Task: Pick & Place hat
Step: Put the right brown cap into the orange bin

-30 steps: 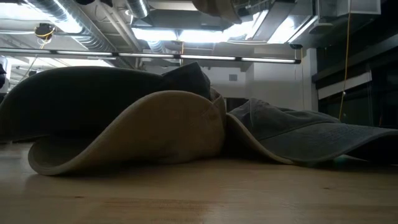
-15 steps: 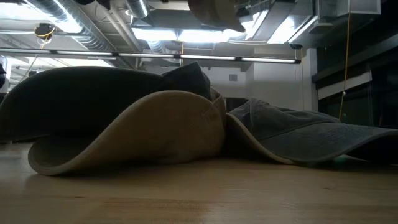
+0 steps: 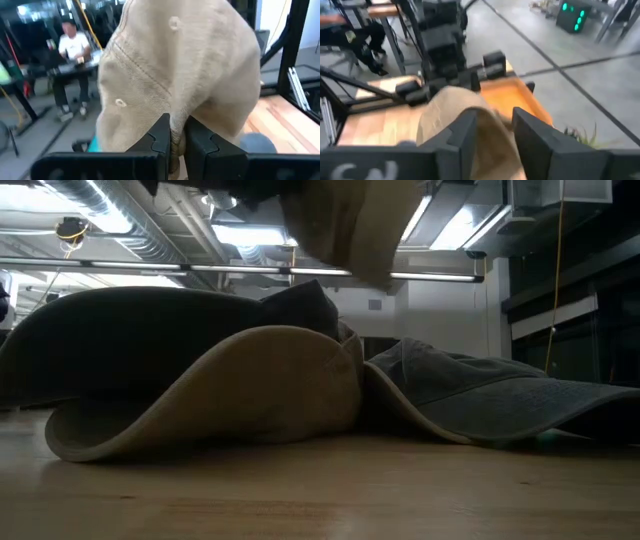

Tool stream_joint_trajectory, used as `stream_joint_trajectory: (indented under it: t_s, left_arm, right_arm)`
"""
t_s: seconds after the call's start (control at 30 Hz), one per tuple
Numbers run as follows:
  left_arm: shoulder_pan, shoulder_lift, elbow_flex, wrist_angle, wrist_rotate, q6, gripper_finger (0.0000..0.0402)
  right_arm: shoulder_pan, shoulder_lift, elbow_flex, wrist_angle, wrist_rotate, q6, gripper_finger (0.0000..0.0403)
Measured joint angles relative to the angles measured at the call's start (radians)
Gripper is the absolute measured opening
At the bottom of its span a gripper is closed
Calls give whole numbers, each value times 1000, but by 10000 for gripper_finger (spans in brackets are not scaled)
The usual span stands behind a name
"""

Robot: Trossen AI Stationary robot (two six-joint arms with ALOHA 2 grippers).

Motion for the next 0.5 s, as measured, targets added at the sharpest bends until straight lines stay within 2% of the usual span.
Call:
stream_joint_trajectory:
  t_s: [0.2,0.5]
  left_arm:
    - [34,-80,0,-243,66,-72,23]
    - [75,-162,0,-587,201,-304,23]
  right_arm:
    - [-1,0,0,-96,-1,-5,182]
    - [-1,0,0,-94,-2,64,189]
